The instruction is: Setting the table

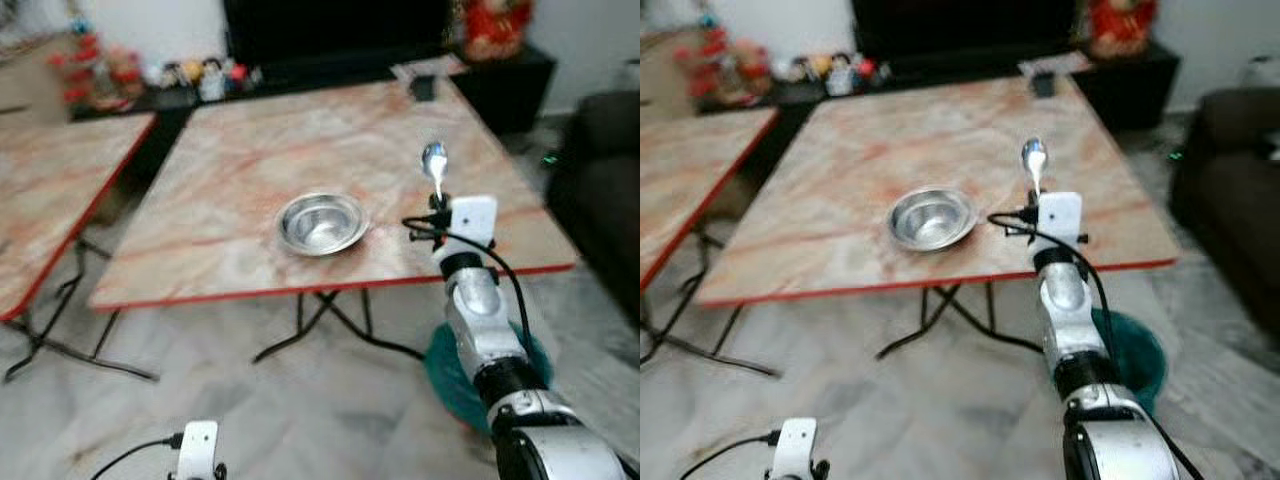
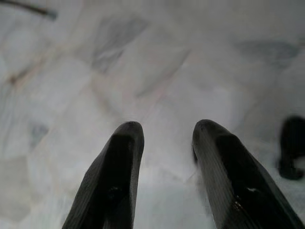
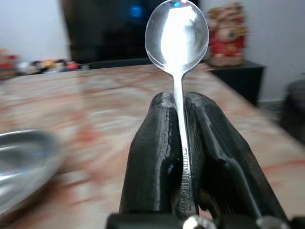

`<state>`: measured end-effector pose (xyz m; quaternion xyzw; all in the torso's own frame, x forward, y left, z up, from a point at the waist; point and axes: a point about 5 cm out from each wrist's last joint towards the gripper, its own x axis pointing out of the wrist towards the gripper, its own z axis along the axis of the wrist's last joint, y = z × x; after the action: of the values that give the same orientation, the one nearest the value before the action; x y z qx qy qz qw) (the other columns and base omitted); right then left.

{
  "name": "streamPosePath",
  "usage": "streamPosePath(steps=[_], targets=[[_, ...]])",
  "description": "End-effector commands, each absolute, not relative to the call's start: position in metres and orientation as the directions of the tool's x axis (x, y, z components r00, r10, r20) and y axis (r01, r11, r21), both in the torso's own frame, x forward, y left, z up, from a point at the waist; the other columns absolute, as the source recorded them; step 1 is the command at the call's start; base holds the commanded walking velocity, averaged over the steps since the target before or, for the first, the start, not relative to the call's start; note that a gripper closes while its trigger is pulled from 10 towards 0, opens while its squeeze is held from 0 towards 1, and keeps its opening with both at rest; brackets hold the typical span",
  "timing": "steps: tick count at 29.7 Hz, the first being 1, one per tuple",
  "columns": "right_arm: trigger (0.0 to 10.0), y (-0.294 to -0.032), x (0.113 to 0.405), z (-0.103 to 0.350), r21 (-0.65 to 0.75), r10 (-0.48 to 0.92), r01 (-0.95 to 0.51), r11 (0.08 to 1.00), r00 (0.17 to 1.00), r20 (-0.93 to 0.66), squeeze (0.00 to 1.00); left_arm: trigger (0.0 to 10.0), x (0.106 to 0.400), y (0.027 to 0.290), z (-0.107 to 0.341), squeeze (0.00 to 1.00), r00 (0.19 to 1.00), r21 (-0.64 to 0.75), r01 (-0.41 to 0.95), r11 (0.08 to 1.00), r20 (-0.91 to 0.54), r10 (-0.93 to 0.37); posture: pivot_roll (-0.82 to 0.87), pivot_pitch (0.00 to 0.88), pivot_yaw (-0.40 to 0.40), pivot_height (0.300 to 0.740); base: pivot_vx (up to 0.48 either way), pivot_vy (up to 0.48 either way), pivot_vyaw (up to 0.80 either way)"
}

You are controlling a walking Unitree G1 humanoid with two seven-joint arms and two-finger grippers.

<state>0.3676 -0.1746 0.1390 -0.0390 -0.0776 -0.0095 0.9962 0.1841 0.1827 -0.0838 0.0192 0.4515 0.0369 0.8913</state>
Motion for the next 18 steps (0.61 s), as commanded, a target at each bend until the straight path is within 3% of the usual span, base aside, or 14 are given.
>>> streamPosePath(steps=[1,6,13,18], targets=[[10.0,-0.171,0.368,0.141,-0.069,-0.008,0.019,0.997,0.987,0.160,0.00,10.0,0.182,0.183,-0.085,0.00,0.583,0.069,-0.050,0.996,-0.808,0.086,-0.06,0.008,0.086,0.740,0.480,0.000,0.00],[10.0,-0.168,0.368,0.138,-0.069,-0.001,0.011,0.998,0.989,0.148,0.00,10.0,0.183,0.184,-0.085,0.00,0.581,0.077,-0.050,0.996,-0.809,0.091,-0.06,0.009,0.087,0.740,0.439,0.000,0.00],[10.0,-0.164,0.365,0.133,-0.086,0.027,-0.016,0.996,0.991,0.134,0.00,10.0,0.182,0.185,-0.085,0.00,0.577,0.077,-0.054,0.996,-0.811,0.094,-0.06,0.009,0.086,0.740,0.000,0.000,0.00],[10.0,-0.157,0.357,0.108,-0.086,0.034,-0.032,0.996,0.999,0.019,0.00,10.0,0.182,0.187,-0.085,0.00,0.574,0.081,-0.060,0.995,-0.813,0.100,-0.06,0.009,0.087,0.740,0.000,0.000,0.00]])
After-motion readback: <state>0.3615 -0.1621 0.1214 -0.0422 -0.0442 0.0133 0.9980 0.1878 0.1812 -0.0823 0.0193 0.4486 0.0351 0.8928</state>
